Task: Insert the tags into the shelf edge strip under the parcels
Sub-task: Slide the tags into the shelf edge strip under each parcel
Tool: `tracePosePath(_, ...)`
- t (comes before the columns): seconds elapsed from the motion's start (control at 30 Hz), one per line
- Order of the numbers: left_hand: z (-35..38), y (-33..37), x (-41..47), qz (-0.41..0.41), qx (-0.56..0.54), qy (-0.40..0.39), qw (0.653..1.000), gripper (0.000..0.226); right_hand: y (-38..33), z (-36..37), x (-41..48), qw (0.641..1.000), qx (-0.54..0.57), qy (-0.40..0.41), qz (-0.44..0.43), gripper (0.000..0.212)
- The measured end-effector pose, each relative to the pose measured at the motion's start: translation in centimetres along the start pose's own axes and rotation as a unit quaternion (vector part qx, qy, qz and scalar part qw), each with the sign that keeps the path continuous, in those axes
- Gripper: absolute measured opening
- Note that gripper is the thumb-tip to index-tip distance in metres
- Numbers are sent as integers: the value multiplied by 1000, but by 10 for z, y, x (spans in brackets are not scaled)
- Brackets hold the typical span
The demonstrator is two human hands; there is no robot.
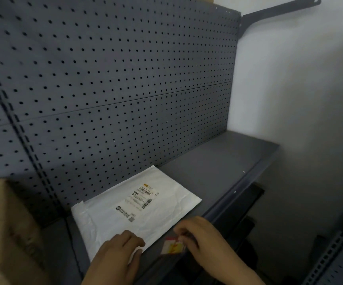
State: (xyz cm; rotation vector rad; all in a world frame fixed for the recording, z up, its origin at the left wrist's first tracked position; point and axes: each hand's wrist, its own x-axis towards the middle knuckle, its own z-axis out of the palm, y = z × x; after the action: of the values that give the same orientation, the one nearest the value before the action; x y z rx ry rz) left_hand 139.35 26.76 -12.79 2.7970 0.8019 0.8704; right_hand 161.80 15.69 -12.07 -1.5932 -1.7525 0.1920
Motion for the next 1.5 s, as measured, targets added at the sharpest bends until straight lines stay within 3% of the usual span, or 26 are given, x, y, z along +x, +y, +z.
tracePosePath(0.07,-6,3,-9,-9,14,-8,1000,14,-3,5,0,998,-42,-36,-15,31)
tracePosePath(0.17,-16,9,-21,-26,23,-19,999,18,-9,11,2,996,-69,-27,-48,21)
tracePosePath(0.3,-34,16,-40,-32,22,-8,999,18,-22,2,4,1000,-8,-11,22,17)
tracePosePath(0.43,-61,16,-65,-41,17,4,999,15,-56,6,9,999,22,-40,22,33)
tracePosePath(0.63,-112,-1,-126,-71,61,18,995,20,-130,51,9,993,40,-107,-37,23)
tracePosePath(0.73,-136,-12,-170,-102,69,46,991,22,-168,82,5,989,48,-118,-68,22)
tracePosePath(1.03,-181,-13,-275,-192,49,24,980,15,-257,141,-23,979,85,-129,-132,21)
tracePosePath(1.3,-186,14,-302,-232,134,22,963,23,-271,168,-31,964,112,-183,-159,27)
tracePosePath(1.5,-162,18,-307,-292,140,0,946,36,-268,171,-31,961,118,-172,-183,26)
